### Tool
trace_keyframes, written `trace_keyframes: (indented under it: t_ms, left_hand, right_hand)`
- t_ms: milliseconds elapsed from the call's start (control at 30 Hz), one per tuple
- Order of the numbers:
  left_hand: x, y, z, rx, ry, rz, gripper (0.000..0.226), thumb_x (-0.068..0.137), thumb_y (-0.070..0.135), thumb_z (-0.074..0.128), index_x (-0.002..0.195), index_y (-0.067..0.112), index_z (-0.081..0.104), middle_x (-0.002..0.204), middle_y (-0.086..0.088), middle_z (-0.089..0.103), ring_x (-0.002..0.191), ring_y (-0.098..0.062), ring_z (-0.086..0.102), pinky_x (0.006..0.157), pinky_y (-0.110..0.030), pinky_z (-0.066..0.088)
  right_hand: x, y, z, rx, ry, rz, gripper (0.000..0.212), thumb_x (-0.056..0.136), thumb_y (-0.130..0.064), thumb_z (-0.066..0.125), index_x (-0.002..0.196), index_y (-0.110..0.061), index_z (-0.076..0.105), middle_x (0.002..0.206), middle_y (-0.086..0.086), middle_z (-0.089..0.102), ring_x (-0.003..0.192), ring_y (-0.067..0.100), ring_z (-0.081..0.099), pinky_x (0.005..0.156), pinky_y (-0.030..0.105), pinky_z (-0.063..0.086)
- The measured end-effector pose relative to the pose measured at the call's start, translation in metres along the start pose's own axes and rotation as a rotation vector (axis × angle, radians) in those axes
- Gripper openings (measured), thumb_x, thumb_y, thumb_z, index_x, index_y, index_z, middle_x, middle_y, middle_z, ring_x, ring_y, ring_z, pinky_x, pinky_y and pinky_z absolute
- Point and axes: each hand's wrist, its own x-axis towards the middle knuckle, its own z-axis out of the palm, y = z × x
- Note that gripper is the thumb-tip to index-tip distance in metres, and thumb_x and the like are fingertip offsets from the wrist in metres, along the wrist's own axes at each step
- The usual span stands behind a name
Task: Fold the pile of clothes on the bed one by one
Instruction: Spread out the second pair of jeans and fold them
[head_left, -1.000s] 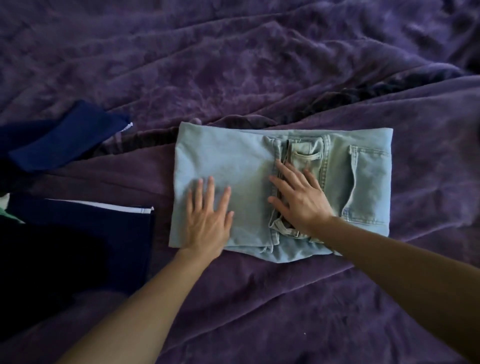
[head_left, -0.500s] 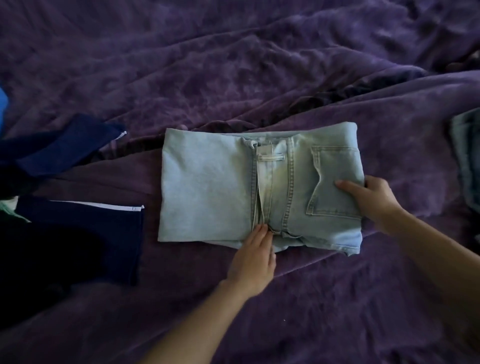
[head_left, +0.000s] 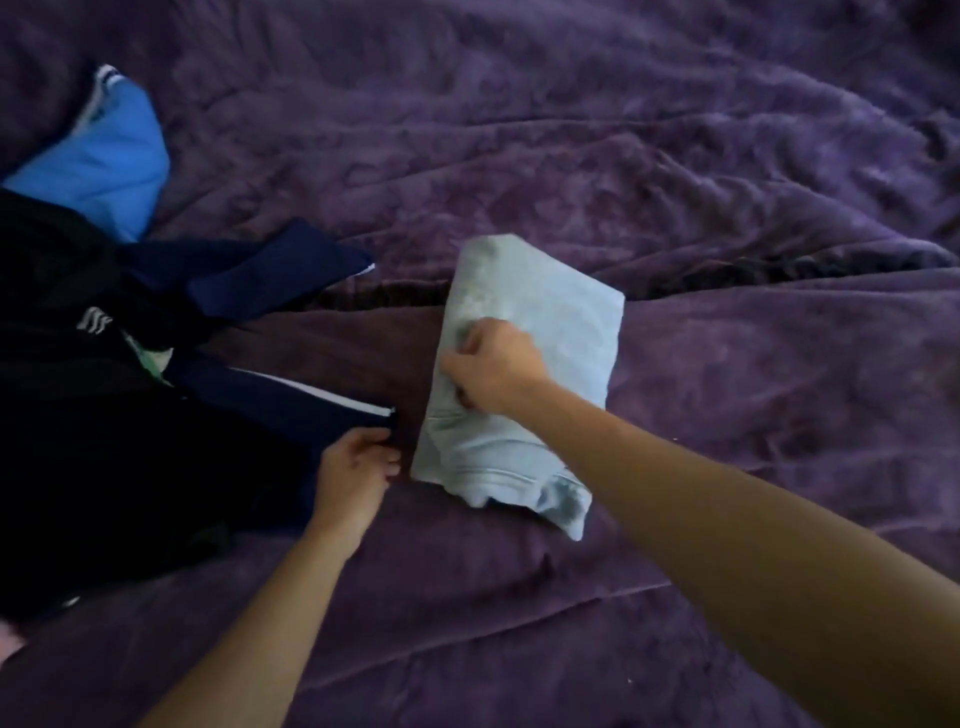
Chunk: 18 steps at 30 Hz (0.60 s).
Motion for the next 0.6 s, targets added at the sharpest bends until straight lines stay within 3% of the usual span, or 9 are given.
trace_keyframes:
  t_ms: [67, 133, 233, 300, 333, 433, 500, 600]
  left_hand:
    - [0.011, -0.010, -0.022, 0.106, 0.052, 0.008, 0.023, 0.094, 0.002, 0.044, 0.104, 0.010, 0.063, 0.094, -0.012, 0.068, 0.080, -0.021, 0.066, 0.078, -0.037, 0.053]
    - [0.015, -0.012, -0.030, 0.222, 0.075, 0.110, 0.023, 0.095, 0.007, 0.045, 0.108, 0.011, 0.064, 0.102, -0.012, 0.067, 0.091, -0.025, 0.065, 0.087, -0.039, 0.051]
    - [0.014, -0.002, -0.016, 0.385, 0.138, 0.430, 0.028, 0.095, 0.021, 0.048, 0.117, 0.012, 0.063, 0.113, -0.010, 0.061, 0.107, -0.027, 0.058, 0.093, -0.036, 0.045]
    - [0.012, 0.009, 0.010, 0.556, 0.085, 0.613, 0.042, 0.094, 0.035, 0.043, 0.129, 0.018, 0.056, 0.137, -0.013, 0.048, 0.127, -0.031, 0.044, 0.102, -0.042, 0.038]
    - [0.011, 0.012, 0.024, 0.698, 0.039, 0.688, 0.048, 0.094, 0.043, 0.039, 0.137, 0.023, 0.049, 0.149, -0.013, 0.035, 0.136, -0.032, 0.033, 0.106, -0.046, 0.032]
    - [0.019, -0.008, 0.049, 1.073, -0.107, 0.823, 0.061, 0.094, 0.058, 0.021, 0.149, 0.032, 0.024, 0.160, -0.011, 0.007, 0.147, -0.034, 0.005, 0.114, -0.056, 0.020]
    - [0.033, -0.033, 0.046, 1.167, -0.148, 0.841, 0.066, 0.094, 0.062, 0.018, 0.151, 0.029, 0.018, 0.161, -0.012, 0.002, 0.147, -0.034, -0.003, 0.114, -0.057, 0.019]
    - [0.050, -0.053, 0.037, 1.255, -0.195, 0.879, 0.072, 0.093, 0.065, 0.017, 0.153, 0.025, 0.011, 0.160, -0.012, -0.005, 0.147, -0.034, -0.008, 0.117, -0.053, 0.016]
  right_hand:
    - [0.018, -0.005, 0.042, -0.038, -0.145, 0.040, 0.024, 0.086, -0.031, 0.058, 0.099, -0.012, 0.062, 0.099, 0.011, 0.066, 0.098, 0.032, 0.063, 0.081, 0.033, 0.051]
    - [0.023, 0.005, 0.058, -0.013, -0.130, 0.010, 0.013, 0.089, -0.022, 0.056, 0.094, -0.014, 0.064, 0.096, 0.009, 0.067, 0.098, 0.031, 0.064, 0.076, 0.031, 0.049]
    - [0.020, 0.035, 0.041, -0.080, 0.278, -0.210, 0.021, 0.089, -0.020, 0.055, 0.107, -0.017, 0.066, 0.106, 0.007, 0.067, 0.098, 0.027, 0.060, 0.078, 0.035, 0.049]
    - [0.026, 0.059, 0.018, -0.290, 0.511, -0.324, 0.038, 0.086, -0.026, 0.056, 0.124, -0.019, 0.058, 0.129, 0.009, 0.056, 0.119, 0.031, 0.049, 0.091, 0.045, 0.045]
    - [0.035, 0.068, 0.005, -0.392, 0.524, -0.277, 0.049, 0.087, -0.033, 0.055, 0.135, -0.023, 0.049, 0.144, 0.009, 0.043, 0.133, 0.031, 0.037, 0.101, 0.050, 0.038]
    - [0.071, 0.088, -0.018, -0.539, 0.298, -0.013, 0.065, 0.091, -0.063, 0.037, 0.149, -0.040, 0.018, 0.162, 0.001, 0.007, 0.148, 0.026, 0.002, 0.112, 0.059, 0.014]
    - [0.091, 0.097, -0.012, -0.592, 0.167, 0.054, 0.069, 0.088, -0.072, 0.026, 0.149, -0.044, 0.010, 0.162, -0.002, 0.003, 0.148, 0.024, -0.003, 0.113, 0.062, 0.011]
    - [0.105, 0.106, 0.003, -0.630, 0.128, 0.067, 0.071, 0.086, -0.076, 0.021, 0.149, -0.045, 0.008, 0.162, -0.002, 0.005, 0.148, 0.023, -0.003, 0.113, 0.062, 0.011]
